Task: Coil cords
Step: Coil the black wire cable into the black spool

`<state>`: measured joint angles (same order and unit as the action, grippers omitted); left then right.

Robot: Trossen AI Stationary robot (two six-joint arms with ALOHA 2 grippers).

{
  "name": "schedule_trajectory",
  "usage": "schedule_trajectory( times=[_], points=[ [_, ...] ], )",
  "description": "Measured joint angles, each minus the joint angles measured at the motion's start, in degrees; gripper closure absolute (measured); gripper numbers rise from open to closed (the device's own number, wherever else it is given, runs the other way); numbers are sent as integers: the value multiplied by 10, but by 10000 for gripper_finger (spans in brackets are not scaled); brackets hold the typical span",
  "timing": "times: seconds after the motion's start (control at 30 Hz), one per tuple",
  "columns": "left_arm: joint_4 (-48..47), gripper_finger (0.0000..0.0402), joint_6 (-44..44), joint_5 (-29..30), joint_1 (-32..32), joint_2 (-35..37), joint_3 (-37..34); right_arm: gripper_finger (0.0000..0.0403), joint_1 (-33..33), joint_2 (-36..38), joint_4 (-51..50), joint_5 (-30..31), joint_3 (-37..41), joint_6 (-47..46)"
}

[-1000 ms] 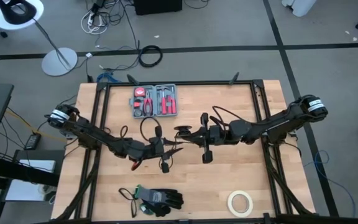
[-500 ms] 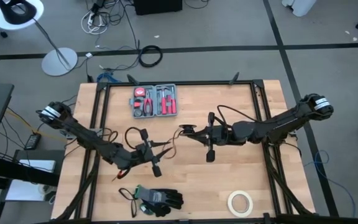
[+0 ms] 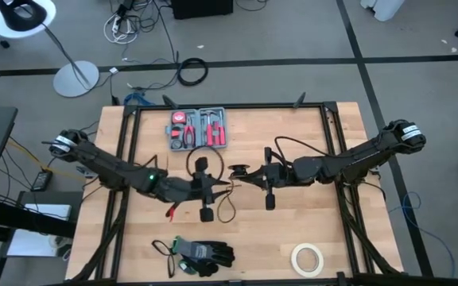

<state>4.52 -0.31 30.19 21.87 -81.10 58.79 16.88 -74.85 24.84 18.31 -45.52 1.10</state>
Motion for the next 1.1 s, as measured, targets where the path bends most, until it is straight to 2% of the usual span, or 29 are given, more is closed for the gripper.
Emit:
schedule_trajectory(
  times=[0.1,0.2,0.73,1.1],
  points=[
    [-26,306,-13,-41,-17,0,19,403,0,0,-8,0,0,0],
    [-31,306,-14,-57,-28,0,21,403,0,0,-11,0,0,-1],
    [-59,306,-47,-74,-65,0,22,403,0,0,-13,1,0,-1],
    [-22,306,-32,-91,-65,0,22,403,0,0,-26,11,0,-3]
  ],
)
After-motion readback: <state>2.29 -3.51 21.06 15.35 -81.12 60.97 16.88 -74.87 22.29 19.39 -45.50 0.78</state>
